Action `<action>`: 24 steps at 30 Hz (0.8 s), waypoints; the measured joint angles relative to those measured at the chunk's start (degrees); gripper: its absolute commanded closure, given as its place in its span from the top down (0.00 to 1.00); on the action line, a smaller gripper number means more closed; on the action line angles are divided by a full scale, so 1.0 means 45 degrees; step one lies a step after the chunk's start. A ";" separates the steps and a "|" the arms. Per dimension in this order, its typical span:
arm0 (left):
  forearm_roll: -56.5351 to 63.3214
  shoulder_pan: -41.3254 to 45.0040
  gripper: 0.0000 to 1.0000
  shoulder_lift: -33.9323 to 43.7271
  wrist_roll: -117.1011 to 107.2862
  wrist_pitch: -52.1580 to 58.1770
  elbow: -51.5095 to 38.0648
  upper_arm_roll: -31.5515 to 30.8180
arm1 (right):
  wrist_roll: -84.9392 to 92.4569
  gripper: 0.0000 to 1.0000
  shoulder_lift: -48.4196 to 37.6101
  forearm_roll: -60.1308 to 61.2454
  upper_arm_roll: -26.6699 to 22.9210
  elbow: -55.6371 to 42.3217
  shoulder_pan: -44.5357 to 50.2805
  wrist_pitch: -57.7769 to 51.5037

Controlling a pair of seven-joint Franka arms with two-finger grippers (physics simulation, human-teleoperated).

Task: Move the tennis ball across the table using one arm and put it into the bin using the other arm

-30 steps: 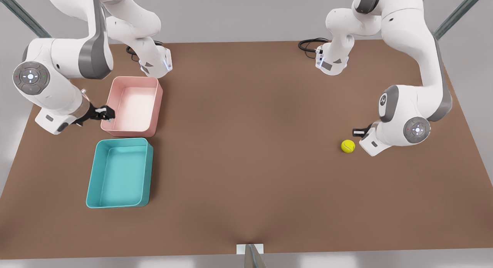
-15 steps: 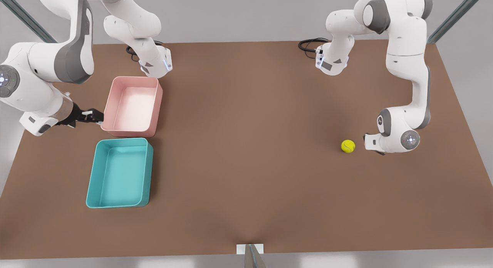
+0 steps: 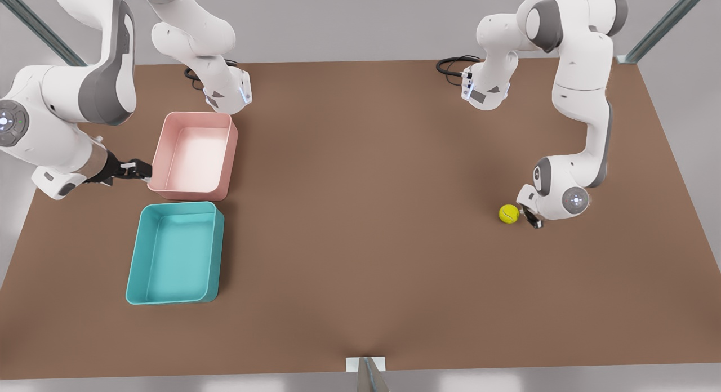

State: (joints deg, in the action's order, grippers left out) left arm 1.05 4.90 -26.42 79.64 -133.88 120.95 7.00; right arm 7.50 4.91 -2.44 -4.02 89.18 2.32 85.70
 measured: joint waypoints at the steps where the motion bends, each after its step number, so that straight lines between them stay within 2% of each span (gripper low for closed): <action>1: -0.0015 0.0484 0.21 0.0011 -0.0071 -0.0029 -0.0007 -0.0243 | 0.0006 1.00 0.0005 0.0002 0.0001 0.0006 -0.0003 0.0001; 5: -0.0029 0.1266 0.21 -0.0017 -0.1409 -0.0165 -0.0462 -0.2602 | 0.0027 1.00 0.0072 -0.0006 0.0002 -0.0003 -0.0008 0.0002; 8: 0.0000 0.1272 0.21 -0.0018 -0.2411 -0.0157 -0.0698 -0.2780 | 0.0039 1.00 0.0116 -0.0006 0.0008 -0.0028 0.0007 0.0004; 9: -0.0044 0.1265 0.28 0.0192 -0.2810 0.0346 -0.1500 -0.2382 | 0.0042 1.00 0.0124 -0.0003 0.0014 -0.0037 0.0013 0.0007; 10: -0.0069 0.1181 0.79 0.0519 -0.3291 0.1482 -0.3341 -0.1896 | 0.0045 1.00 0.0138 -0.0001 0.0017 -0.0041 0.0026 0.0009; 11: -0.0076 0.1102 1.00 0.1096 -0.3780 0.2744 -0.4718 -0.1429 | 0.0047 1.00 0.0160 0.0005 0.0019 -0.0047 0.0042 0.0015; 14: -0.0960 0.1020 1.00 0.2387 -0.6067 0.6545 -0.7807 -0.0069 | 0.0041 1.00 0.0369 0.0062 0.0065 -0.0144 0.0081 0.0057; 19: -0.1690 0.0999 1.00 0.2448 -0.9733 1.0425 -0.9207 0.0276 | -0.0072 1.00 0.1777 0.0507 0.0127 -0.0414 0.0761 0.0474; 24: -0.1728 0.1301 1.00 0.2449 -1.3027 1.2135 -0.9587 -0.0455 | -0.1240 1.00 0.3251 0.0870 0.0155 -0.0239 0.5020 0.1245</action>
State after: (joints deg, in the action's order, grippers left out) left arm -6.72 10.76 -15.40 21.02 -79.27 77.81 4.95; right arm 1.92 19.54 1.48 -3.33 88.10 24.91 91.31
